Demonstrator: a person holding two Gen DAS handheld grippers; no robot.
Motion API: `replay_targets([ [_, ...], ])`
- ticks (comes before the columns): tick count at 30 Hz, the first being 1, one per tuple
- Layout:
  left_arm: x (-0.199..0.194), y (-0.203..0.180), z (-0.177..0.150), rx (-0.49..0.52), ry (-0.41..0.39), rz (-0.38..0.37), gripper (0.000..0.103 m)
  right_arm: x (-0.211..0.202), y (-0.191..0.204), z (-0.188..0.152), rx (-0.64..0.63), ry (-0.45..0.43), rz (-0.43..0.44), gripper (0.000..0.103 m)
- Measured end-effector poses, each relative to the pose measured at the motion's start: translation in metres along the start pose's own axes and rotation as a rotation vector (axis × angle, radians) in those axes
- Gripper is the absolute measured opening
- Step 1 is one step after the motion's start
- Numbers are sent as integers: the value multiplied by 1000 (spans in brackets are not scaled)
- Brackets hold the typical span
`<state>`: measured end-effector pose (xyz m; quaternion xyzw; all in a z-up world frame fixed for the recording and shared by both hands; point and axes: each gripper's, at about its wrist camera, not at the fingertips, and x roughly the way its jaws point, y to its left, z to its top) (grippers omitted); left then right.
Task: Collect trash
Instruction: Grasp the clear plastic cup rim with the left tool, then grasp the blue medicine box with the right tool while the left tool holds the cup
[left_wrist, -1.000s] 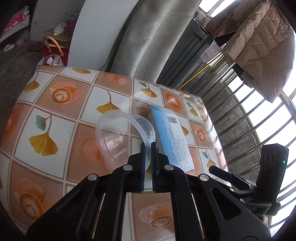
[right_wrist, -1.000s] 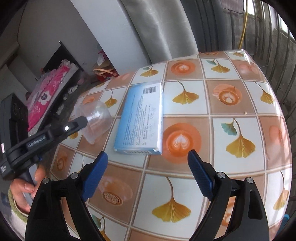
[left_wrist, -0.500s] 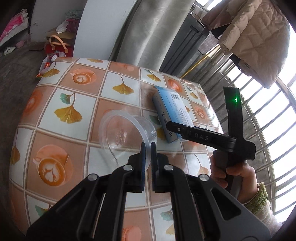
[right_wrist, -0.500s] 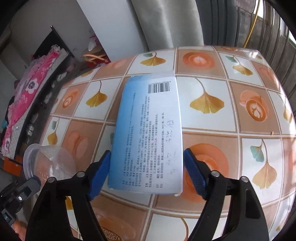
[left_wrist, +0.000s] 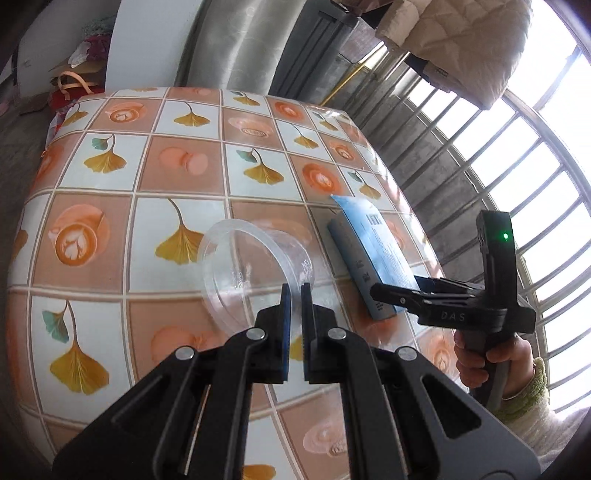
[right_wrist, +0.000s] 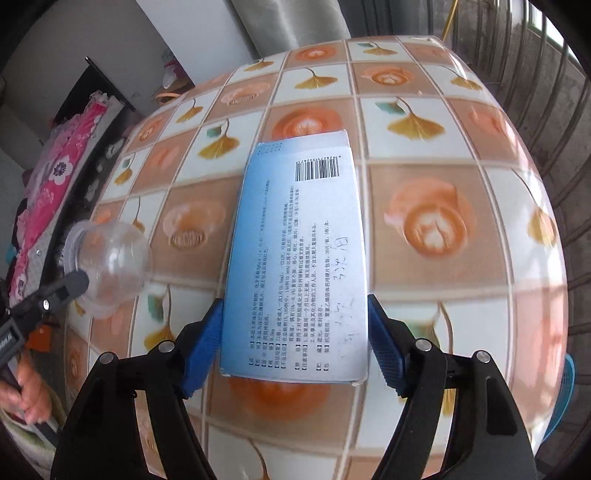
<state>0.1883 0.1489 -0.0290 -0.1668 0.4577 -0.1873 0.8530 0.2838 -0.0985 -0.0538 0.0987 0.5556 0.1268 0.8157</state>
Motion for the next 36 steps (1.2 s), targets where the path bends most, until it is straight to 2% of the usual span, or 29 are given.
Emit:
replay_targets([
  [6, -19, -14, -28, 14, 28, -45, 3, -34, -8, -78, 57, -7, 31, 73],
  [12, -25, -33, -56, 68, 78, -71, 3, -47, 3, -117, 68, 20, 82, 75],
  [17, -26, -44, -71, 118, 91, -50, 3, -62, 10, -122, 74, -32, 46, 85],
  [19, -26, -48, -72, 139, 85, -29, 3, -65, 13, -121, 73, -53, 43, 86],
  [26, -21, -57, -66, 204, 73, 46, 3, -50, 31, -105, 13, -82, -61, 86],
  [31, -16, -64, -65, 244, 67, 96, 3, -39, 36, -100, -2, -87, -101, 85],
  [36, -14, -69, -66, 271, 64, 124, 3, -34, 34, -101, 16, -80, -120, 76],
])
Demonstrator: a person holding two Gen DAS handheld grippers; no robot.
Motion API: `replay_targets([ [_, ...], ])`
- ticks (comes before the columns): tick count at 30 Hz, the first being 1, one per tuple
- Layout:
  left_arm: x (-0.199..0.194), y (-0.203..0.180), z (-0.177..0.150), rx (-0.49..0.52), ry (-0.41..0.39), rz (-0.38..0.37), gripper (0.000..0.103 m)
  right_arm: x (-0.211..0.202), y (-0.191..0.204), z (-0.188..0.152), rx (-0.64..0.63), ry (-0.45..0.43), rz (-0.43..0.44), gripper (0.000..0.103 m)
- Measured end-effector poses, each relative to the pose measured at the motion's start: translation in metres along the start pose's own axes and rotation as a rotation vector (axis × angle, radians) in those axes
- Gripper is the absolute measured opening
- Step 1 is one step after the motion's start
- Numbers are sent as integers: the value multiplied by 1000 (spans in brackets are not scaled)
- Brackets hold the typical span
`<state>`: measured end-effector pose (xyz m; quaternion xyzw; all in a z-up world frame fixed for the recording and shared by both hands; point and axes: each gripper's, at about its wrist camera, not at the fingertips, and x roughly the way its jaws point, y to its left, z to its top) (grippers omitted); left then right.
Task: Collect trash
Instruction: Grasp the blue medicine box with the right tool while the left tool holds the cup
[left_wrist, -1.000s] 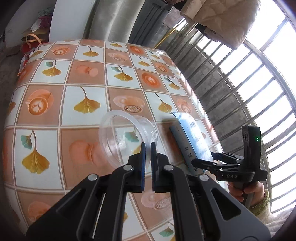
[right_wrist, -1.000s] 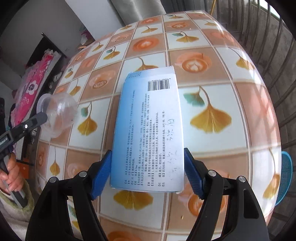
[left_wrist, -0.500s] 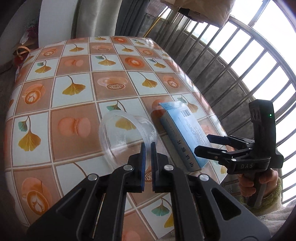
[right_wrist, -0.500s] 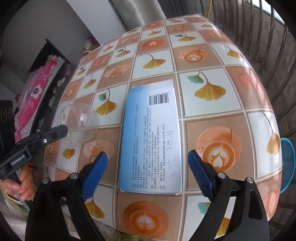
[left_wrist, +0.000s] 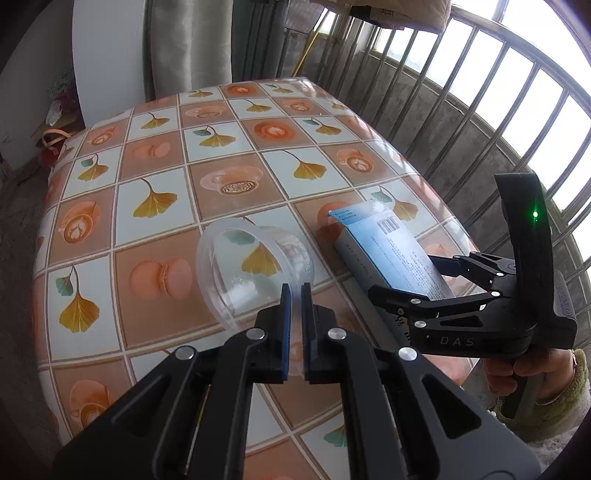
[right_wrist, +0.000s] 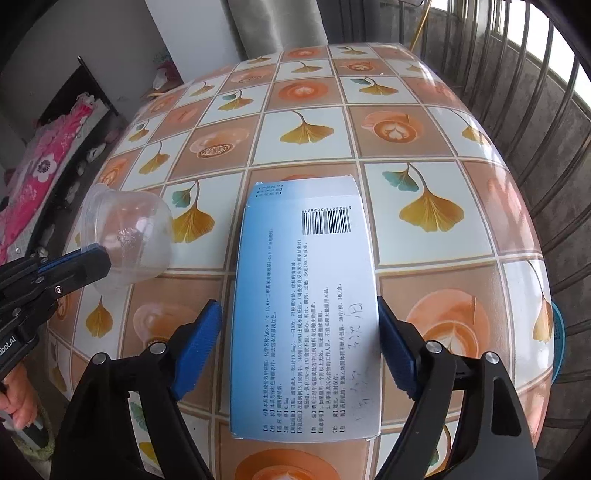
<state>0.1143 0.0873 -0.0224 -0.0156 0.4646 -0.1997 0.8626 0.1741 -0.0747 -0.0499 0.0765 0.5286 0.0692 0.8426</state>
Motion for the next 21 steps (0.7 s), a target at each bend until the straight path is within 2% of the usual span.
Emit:
replay_targets([
  [6, 1, -5, 0, 23, -4, 21, 3, 3, -8, -2, 42, 7, 18, 71],
  [21, -2, -4, 2, 28, -12, 42, 3, -3, -11, -2, 67, -4, 74, 69],
])
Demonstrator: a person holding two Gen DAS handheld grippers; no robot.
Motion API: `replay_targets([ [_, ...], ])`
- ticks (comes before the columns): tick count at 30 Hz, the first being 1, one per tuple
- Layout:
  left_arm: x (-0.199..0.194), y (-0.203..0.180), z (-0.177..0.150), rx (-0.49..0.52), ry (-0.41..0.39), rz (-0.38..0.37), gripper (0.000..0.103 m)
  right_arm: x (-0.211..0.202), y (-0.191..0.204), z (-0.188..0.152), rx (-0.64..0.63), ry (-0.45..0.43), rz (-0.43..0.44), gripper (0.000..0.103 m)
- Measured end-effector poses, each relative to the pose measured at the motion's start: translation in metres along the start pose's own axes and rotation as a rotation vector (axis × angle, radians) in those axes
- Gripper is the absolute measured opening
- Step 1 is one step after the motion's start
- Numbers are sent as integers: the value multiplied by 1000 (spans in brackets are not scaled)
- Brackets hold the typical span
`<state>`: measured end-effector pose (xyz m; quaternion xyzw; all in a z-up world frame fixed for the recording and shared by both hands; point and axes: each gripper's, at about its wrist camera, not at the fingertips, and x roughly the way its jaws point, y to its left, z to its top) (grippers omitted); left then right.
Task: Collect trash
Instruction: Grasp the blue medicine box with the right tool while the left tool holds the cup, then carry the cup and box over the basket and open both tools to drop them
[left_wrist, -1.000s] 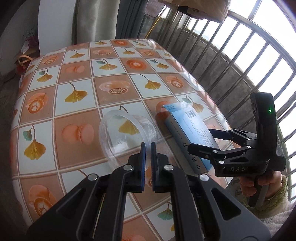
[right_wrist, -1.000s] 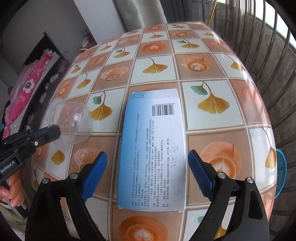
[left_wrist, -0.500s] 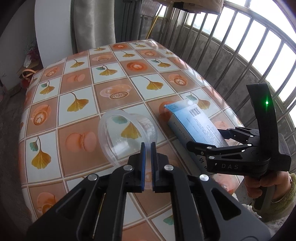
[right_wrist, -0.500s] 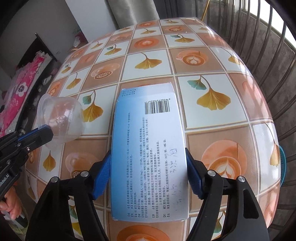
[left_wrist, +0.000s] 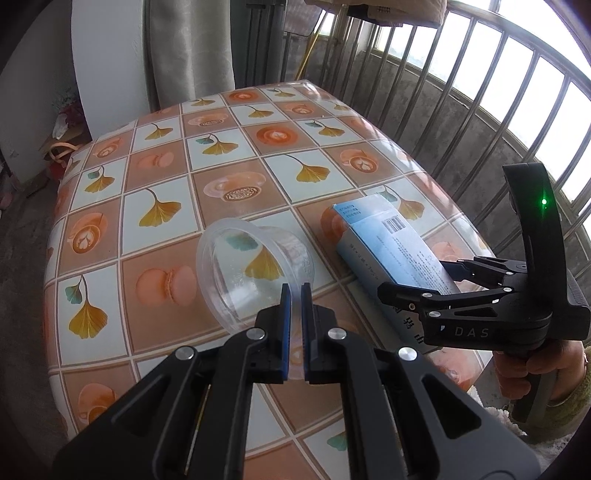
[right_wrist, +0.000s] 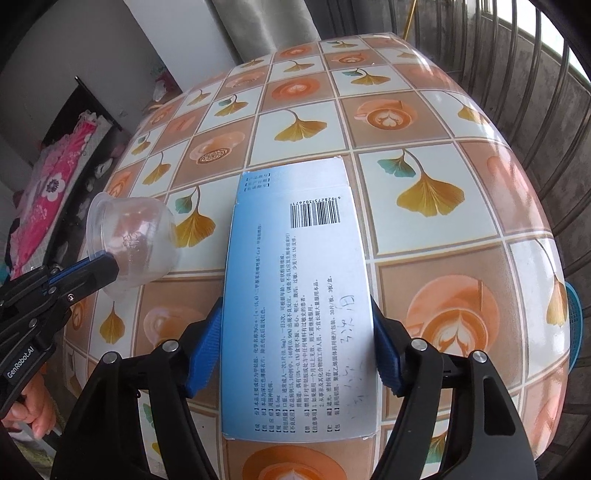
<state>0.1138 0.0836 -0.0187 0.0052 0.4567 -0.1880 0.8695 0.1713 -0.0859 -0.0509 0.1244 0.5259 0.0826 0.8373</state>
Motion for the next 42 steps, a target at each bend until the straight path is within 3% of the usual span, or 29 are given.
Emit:
replay_targets([
  [18, -12, -16, 5, 55, -47, 49, 3, -17, -7, -3, 39, -37, 66, 69],
  [25, -20, -26, 7, 69, -78, 36, 3, -32, -14, -4, 71, -66, 114, 69],
  [35, -27, -71, 28, 175, -108, -81, 3, -84, -63, -27, 231, -201, 170, 69],
  [42, -12, -147, 52, 302, -74, -221, 3, -138, -146, -75, 447, -352, 153, 69],
])
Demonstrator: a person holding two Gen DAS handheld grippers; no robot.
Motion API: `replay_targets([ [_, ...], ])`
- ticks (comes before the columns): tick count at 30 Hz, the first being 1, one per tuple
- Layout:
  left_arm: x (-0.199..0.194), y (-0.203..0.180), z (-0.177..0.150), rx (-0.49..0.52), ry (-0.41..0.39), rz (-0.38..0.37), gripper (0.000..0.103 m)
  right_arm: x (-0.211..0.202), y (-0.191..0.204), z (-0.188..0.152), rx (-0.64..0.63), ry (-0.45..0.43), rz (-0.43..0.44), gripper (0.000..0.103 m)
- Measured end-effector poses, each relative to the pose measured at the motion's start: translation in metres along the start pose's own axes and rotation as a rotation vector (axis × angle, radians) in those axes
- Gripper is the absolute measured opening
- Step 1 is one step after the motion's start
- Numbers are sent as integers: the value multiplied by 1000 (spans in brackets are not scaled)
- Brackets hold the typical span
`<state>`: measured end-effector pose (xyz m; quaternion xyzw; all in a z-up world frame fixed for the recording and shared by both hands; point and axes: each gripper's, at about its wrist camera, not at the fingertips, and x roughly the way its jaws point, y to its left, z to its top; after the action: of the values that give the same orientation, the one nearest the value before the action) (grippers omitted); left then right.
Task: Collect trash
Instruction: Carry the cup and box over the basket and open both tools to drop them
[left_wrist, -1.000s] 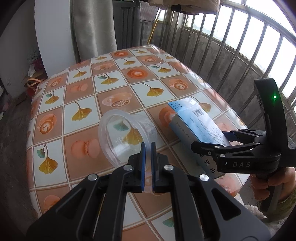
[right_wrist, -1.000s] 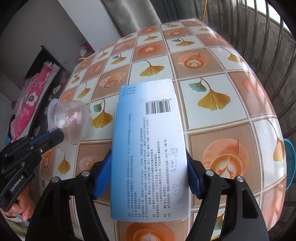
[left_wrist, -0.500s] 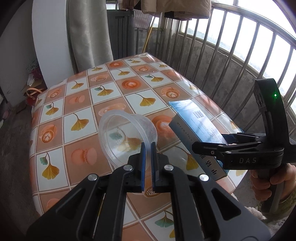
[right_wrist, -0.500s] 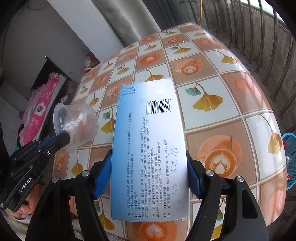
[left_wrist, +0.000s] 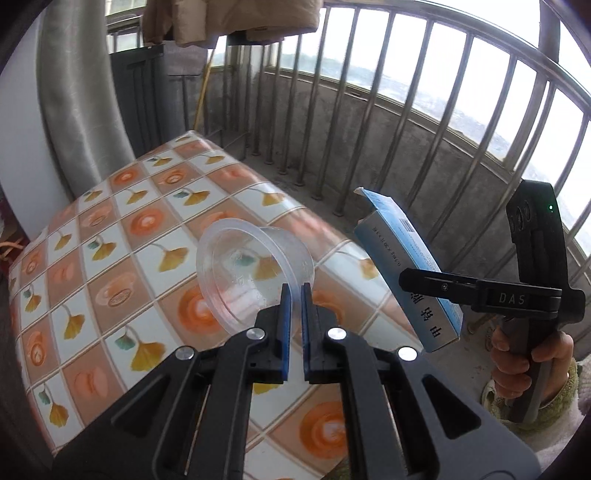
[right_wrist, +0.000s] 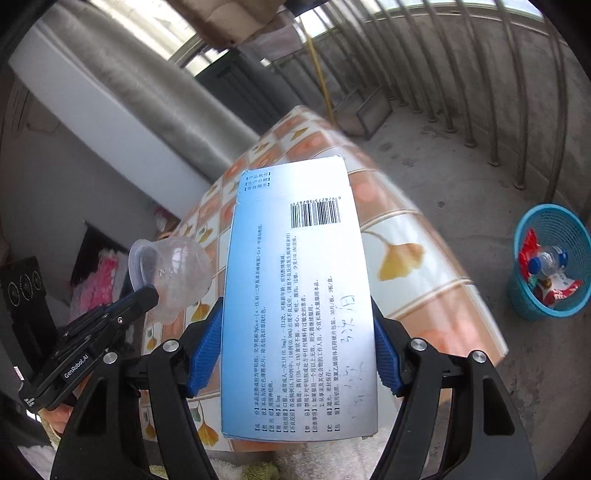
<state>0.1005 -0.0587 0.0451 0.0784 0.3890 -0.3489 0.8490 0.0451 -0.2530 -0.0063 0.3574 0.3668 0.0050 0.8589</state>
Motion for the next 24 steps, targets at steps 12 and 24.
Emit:
replay_targets([
  [12, 134, -149, 72, 172, 194, -281, 3, -93, -232, -42, 647, -242, -86, 69],
  [24, 339, -292, 121, 320, 413, -322, 20, -25, -400, -22, 1042, -323, -87, 78],
])
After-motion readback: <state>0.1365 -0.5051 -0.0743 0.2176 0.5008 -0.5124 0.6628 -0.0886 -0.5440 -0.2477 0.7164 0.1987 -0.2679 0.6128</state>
